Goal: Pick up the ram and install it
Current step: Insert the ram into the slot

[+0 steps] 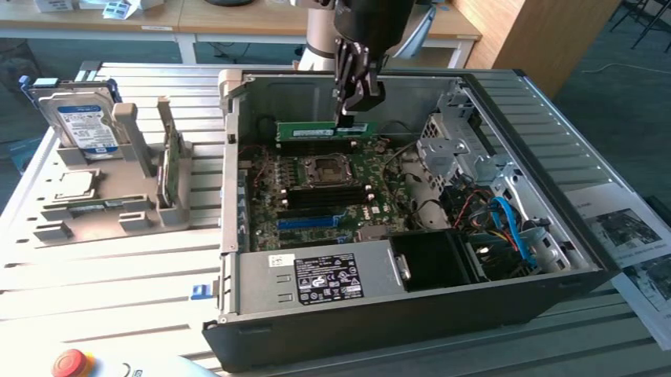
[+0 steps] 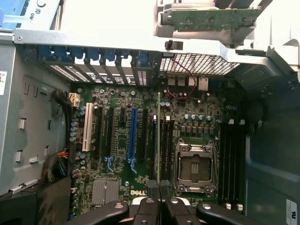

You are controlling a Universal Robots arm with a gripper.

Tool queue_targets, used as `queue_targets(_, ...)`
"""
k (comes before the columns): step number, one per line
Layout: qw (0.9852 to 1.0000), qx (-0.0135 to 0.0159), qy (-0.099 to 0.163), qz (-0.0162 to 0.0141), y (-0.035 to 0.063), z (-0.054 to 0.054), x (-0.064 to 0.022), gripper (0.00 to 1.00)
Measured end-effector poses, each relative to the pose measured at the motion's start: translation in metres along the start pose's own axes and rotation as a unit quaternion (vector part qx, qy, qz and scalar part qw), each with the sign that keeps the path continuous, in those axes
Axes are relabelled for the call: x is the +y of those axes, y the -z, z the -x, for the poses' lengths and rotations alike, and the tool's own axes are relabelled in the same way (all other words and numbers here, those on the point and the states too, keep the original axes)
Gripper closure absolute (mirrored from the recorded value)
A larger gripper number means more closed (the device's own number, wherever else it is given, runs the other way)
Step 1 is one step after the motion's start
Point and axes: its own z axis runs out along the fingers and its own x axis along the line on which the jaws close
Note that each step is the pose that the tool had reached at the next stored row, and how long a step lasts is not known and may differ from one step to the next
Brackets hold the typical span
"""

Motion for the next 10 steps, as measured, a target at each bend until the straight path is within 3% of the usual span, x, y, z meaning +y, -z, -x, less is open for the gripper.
queue_targets(10,1.0000,0.0000,0.000,0.0000,-0.0075,0.0000,-0.0006,0.89)
